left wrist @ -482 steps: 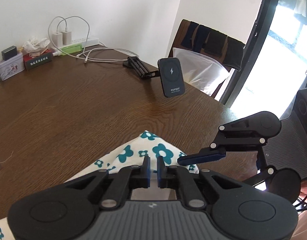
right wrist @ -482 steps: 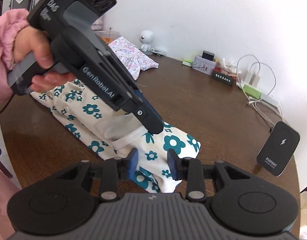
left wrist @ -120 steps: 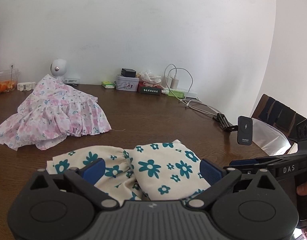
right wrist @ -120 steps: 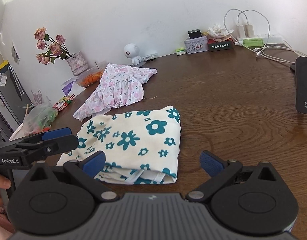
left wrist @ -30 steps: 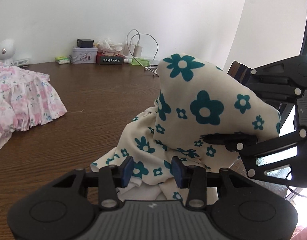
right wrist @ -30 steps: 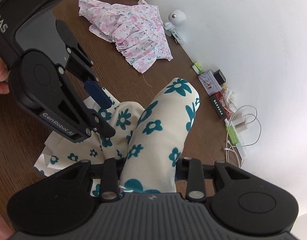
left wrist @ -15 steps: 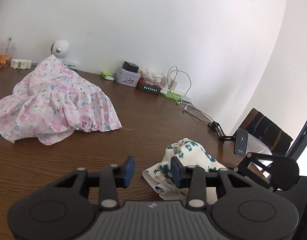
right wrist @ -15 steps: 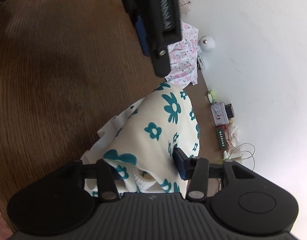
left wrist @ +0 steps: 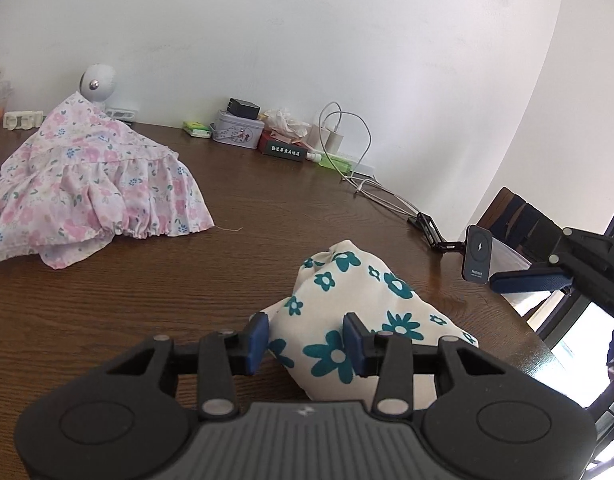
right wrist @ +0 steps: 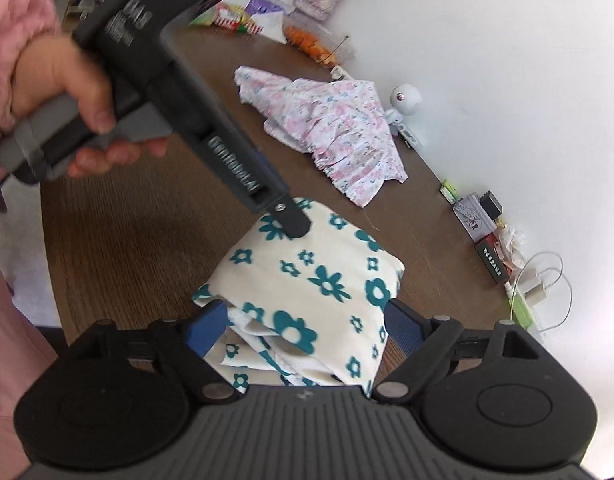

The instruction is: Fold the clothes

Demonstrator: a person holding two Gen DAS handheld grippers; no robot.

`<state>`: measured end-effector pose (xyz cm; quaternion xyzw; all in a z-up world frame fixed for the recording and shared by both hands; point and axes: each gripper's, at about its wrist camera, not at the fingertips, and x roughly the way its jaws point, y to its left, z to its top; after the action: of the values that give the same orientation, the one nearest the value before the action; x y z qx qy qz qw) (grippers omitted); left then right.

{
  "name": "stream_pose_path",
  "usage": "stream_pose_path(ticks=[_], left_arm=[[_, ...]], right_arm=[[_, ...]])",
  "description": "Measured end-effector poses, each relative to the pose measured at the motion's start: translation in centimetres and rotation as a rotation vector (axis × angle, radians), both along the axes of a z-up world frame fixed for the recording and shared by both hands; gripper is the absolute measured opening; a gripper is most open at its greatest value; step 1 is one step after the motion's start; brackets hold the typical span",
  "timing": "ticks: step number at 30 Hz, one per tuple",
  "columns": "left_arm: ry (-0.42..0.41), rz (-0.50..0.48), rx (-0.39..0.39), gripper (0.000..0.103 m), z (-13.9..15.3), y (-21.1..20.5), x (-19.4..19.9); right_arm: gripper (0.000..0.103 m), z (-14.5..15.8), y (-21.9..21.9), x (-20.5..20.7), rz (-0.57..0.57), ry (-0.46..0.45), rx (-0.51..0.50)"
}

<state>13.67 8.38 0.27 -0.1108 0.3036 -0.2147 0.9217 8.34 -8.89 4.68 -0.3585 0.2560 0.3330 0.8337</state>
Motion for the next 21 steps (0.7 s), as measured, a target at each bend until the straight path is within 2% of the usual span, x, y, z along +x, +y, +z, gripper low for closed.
stream_pose_path(ticks=[3,4,5,6,8,9,11,14,17,19,21], left_arm=[[-0.004,0.02,-0.002,0.039,0.0,0.1,-0.4],[-0.004,0.019,0.003,0.039,0.0,-0.1,-0.4],[-0.004,0.019,0.009,0.038,0.0,-0.3,-0.4],[-0.005,0.018,0.015,0.037,0.0,-0.6,-0.4],[-0.001,0.02,0.032,0.037,-0.1,-1.0,-0.2],[0.002,0.022,0.043,0.037,-0.2,-1.2,0.0],[0.017,0.024,0.059,0.037,-0.6,-1.5,0.2],[0.031,0.027,0.078,0.038,-0.4,-1.5,0.7],[-0.042,0.034,0.097,0.039,2.0,-1.6,0.8],[-0.097,-0.019,0.099,0.042,3.9,-2.5,1.4],[-0.106,-0.085,0.119,0.042,4.7,-4.1,2.8]], right_arm=[[0.087,2.5,-3.9,2.6,-0.053,0.105,0.208],[0.082,2.4,-4.9,3.8,-0.072,0.128,0.255],[0.068,1.7,-5.2,4.9,-0.085,0.155,0.281],[0.06,1.0,-5.6,5.9,-0.098,0.182,0.306],[0.028,-0.5,-6.3,8.0,-0.123,0.236,0.358],[0.024,-1.2,-6.7,9.1,-0.136,0.263,0.384],[0.022,-2.7,-7.3,10.8,-0.155,0.307,0.43],[0.022,-4.4,-7.5,10.4,-0.153,0.296,0.466],[0.024,-4.0,-8.4,9.3,-0.154,0.265,0.511],[0.025,-3.5,-9.0,8.6,-0.155,0.243,0.544],[0.025,-3.1,-9.6,7.9,-0.156,0.222,0.576]])
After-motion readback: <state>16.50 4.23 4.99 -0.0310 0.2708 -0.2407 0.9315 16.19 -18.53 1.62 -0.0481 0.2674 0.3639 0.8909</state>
